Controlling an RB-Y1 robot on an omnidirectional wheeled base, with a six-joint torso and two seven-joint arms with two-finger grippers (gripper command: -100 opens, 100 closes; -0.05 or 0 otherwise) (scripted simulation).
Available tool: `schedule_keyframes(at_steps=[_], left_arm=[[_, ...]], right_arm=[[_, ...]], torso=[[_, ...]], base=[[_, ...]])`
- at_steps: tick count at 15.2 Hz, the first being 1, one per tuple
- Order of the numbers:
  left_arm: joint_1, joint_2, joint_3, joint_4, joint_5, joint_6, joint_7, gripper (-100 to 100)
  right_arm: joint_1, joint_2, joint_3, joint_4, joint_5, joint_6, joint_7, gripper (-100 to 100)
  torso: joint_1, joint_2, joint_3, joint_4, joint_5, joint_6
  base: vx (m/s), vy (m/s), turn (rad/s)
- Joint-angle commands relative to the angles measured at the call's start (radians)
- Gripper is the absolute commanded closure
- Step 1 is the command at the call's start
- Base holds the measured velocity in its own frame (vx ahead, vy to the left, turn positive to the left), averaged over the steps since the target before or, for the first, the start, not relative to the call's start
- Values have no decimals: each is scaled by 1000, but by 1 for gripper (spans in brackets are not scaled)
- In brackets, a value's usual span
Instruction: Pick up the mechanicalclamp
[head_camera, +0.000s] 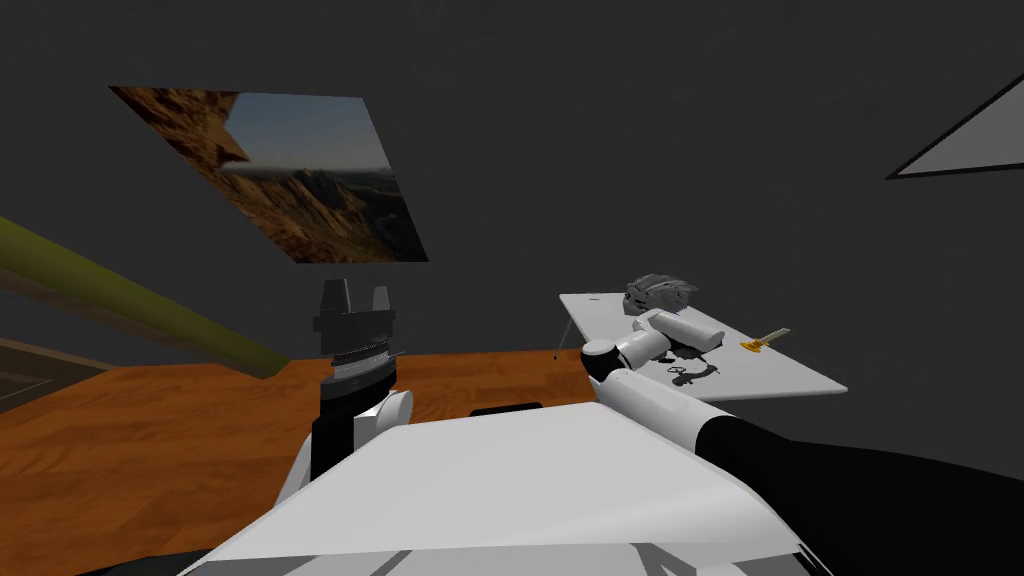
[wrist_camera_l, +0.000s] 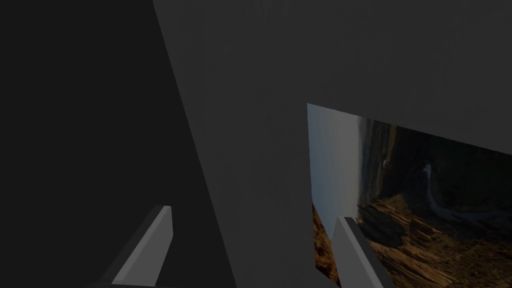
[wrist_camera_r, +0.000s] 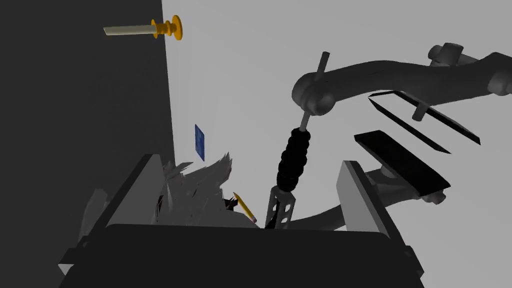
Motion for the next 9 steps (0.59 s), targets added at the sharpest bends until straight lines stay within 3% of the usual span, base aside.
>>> schedule_keyframes(at_steps=[1,3,6,8,9], left_arm=[[0,0,0,0,0,0,0,0],[0,0,0,0,0,0,0,0],[0,0,0,0,0,0,0,0],[0,0,0,0,0,0,0,0],[0,0,0,0,0,0,0,0]], right_arm=[[50,-50,50,50,50,26,0,-100],[85,-57,97,104,99,26,0,-100],[85,-57,163,104,165,26,0,-100],[85,-57,163,104,202,26,0,-100],[87,-58,156,101,173,27,6,-100]], torso=[[0,0,0,0,0,0],[1,0,0,0,0,1],[-2,3,2,1,1,1],[-3,4,2,1,1,1],[-3,4,2,1,1,1]], base=[[63,86,94],[25,46,-46],[-6,1,-2],[-5,-11,4],[-1,-5,1]])
